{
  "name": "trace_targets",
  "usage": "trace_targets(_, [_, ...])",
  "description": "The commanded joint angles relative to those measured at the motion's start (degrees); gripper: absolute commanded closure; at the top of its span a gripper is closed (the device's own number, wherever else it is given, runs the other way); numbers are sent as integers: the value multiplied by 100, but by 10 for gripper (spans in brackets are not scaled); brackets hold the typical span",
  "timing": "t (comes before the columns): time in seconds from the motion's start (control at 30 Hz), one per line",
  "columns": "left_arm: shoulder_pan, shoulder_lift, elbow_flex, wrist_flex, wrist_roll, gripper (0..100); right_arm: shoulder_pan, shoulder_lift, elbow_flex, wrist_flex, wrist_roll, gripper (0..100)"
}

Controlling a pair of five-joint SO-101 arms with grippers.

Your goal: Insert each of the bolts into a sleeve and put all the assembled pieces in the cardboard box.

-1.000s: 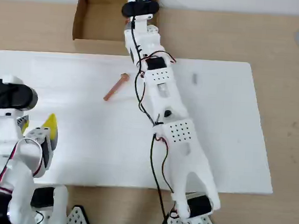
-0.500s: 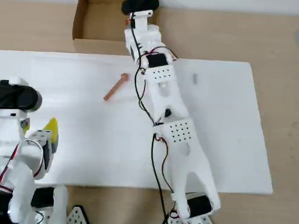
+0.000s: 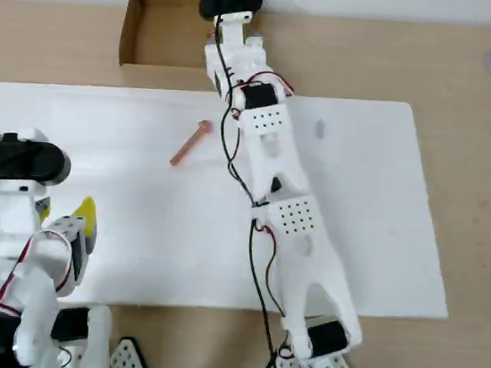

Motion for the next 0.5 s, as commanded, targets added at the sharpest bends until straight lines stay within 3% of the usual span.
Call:
trace_targets(0.0, [97,48,-62,-9,-26,817,-40,-259,-629,422,44,730])
trace_targets(0.17, [879,963,-105,-132,-26,817,-31,-884,-611,1152,26,730])
trace_targets(0.33, [1864,2369,-905,-132,-149,819,215,-1666,-611,1837,26,730])
trace_targets(0.47, [2040,3116,-1530,-501,-246,818,426,-2325,-611,2919,26,730])
